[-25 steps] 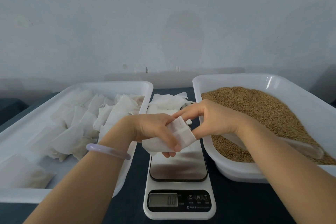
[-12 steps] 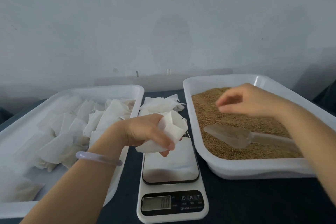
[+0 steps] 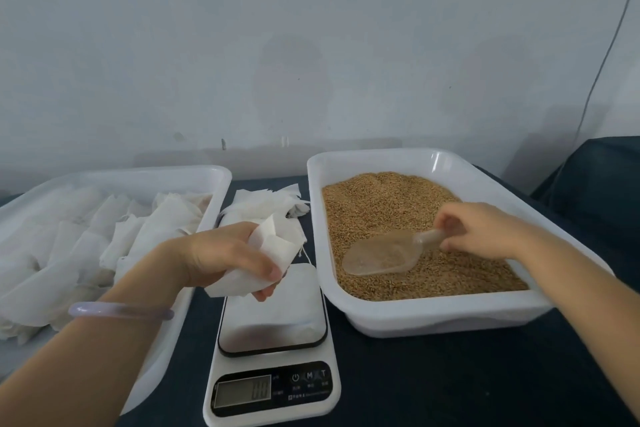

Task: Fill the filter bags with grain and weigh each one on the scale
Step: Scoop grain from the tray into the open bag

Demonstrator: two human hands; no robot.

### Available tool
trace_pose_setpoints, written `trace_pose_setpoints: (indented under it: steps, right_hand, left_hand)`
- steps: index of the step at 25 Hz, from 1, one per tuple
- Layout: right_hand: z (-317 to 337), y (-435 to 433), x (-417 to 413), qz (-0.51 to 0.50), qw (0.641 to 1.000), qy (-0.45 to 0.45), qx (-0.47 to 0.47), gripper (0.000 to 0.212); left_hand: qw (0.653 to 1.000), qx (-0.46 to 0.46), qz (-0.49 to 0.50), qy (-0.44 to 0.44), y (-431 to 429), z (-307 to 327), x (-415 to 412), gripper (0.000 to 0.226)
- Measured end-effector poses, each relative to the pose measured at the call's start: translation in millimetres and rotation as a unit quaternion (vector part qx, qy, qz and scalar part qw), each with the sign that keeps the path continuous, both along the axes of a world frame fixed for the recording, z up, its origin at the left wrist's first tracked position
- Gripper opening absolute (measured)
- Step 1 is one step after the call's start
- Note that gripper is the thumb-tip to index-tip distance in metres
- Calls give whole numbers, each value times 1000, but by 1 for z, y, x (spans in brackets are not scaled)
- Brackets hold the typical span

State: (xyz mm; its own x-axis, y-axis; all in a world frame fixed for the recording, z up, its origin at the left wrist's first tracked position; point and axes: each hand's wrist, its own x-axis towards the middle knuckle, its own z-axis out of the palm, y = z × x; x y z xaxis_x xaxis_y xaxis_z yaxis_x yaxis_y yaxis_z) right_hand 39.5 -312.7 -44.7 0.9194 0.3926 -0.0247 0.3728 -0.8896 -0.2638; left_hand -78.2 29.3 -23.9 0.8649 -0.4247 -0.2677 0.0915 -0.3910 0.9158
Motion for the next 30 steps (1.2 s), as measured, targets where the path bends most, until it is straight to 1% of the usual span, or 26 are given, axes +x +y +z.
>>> trace_pose_setpoints:
  steps: [2,3,4,7,9,11,13,15,16,18,20,23,25,28,30]
  right_hand:
    - [2,-2,-1,-2,996,-85,-9,27]
    - [3,-3,-1,2,995,-102,-7,29]
    - [3,-4,-2,9,995,-99,4,30]
    - [4,0,-5,60,996,-56,31,31]
    - [1,5,-4,86,995,-40,30,32]
    - [-1,2,-3,85,995,-11,41,32]
    - [-3,-4,-2,92,992,47,68,30]
    - [-4,-7,-2,101,985,98,95,27]
    - [-5,-7,-2,101,984,113,99,26]
    - [-4,-9,-1,89,982,125,108,24]
    - [-3,-12,-1,62,981,119,143,23]
    - [-1,-19,-1,22,975,92,202,22]
    - [0,-22,-2,-8,971,63,231,23]
    - [0,-26,0,-38,976,0,215,26]
    - [0,-29,2,-47,978,-22,204,26]
  left_hand:
    - [1000,-4,2,-3,-1,0,0,29]
    - [1000,-8,2,-3,-1,0,0,27]
    - [1000,-10,0,-3,-2,0,1,23]
    - [1000,-12,0,-3,-3,0,1,11]
    - [1000,-10,7,-3,-3,0,1,10]
    - [1000,-2,12,-3,-2,0,1,21]
    - [1000,4,21,-10,-3,0,1,36]
    - [999,-2,37,-29,-5,1,0,41]
    - [998,-10,46,-42,-8,3,0,38]
    - [994,-43,63,-74,-18,10,1,26]
    - [986,-39,98,-127,-35,18,7,18]
    - [966,1,180,-185,-72,20,25,29]
    - [956,37,207,-207,-97,14,37,30]
    - [940,74,235,-234,-113,-4,51,24]
    - [933,92,255,-236,-114,-16,55,26]
